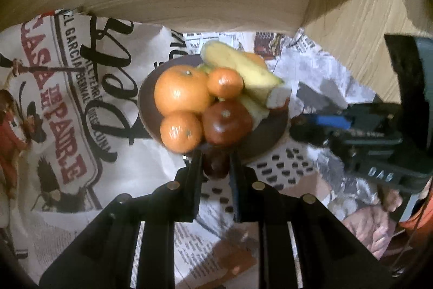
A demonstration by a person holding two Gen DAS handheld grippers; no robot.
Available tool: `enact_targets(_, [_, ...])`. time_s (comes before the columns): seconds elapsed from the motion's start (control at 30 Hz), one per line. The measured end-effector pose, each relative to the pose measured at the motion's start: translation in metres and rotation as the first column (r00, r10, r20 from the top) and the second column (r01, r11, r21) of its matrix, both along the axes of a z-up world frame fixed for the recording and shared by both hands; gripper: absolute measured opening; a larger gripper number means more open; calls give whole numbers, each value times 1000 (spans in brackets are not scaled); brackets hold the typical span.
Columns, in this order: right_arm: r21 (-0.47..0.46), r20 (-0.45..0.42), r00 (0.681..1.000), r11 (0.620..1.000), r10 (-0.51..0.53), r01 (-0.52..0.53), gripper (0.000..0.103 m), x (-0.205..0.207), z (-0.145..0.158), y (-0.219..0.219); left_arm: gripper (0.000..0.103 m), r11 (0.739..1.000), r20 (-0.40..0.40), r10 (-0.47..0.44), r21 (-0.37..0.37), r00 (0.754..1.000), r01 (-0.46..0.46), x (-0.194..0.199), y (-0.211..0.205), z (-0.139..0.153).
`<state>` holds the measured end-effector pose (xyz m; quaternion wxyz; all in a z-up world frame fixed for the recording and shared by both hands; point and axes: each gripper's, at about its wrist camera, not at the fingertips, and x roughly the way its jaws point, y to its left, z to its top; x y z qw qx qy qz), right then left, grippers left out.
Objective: Organize fruits
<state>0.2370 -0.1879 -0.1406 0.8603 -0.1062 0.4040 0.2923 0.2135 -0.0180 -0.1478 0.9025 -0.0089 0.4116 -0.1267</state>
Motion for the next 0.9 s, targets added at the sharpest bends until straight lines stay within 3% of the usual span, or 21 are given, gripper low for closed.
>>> enact_targets(0.37, [-10, -22, 1000, 1000, 15, -15, 17, 12, -8, 13, 18, 1000, -24, 0, -23, 1000, -1, 17, -4, -11])
enact_targets(0.67, [-12, -45, 999, 1000, 17, -18, 17, 19, -18, 19, 19, 1000, -23, -11, 0, 1000, 11, 19, -11, -19])
enact_targets(0.8, [-5, -47, 999, 1000, 11, -12, 17, 21, -19, 19, 24, 1000, -20, -25, 9, 999, 25, 19, -15, -20])
enact_targets(0.9, [3, -52, 998, 1000, 18, -18, 23, 20, -18, 18, 38, 999, -13, -35, 2, 999, 35, 17, -16, -19])
